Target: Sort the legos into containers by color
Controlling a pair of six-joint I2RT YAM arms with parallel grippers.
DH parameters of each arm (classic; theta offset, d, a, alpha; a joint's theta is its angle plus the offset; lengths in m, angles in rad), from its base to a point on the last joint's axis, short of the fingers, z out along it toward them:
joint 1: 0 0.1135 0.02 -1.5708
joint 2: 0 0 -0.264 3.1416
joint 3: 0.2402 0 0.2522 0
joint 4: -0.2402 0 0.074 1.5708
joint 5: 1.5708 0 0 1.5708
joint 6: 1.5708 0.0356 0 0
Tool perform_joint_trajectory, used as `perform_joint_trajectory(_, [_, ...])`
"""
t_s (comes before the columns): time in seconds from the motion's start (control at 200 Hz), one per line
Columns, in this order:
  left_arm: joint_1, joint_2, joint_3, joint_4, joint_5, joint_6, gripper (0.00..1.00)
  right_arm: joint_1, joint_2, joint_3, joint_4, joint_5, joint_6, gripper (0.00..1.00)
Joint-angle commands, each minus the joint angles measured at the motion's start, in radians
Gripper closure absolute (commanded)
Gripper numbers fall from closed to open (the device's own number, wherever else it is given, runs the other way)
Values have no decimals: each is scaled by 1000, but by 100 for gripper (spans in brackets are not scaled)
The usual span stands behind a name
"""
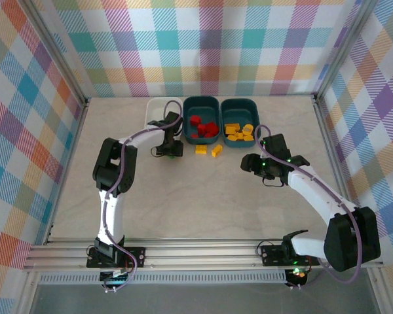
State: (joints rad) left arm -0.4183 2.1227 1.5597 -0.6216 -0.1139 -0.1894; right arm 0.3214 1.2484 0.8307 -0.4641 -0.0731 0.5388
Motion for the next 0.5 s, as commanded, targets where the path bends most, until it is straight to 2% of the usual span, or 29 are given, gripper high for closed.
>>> perform_joint_trajectory(0.0, [-39, -51, -38, 10, 24, 0, 40, 5, 0, 1, 7, -13, 7, 38])
perform_joint_trajectory(0.17, [-59, -79, -64, 15, 8, -19, 41, 8, 15, 5, 13, -17, 10, 38])
perform_joint_trajectory(0.495, [-58, -2, 24, -48, -42, -31, 47, 11, 8, -2, 12, -16, 8, 38])
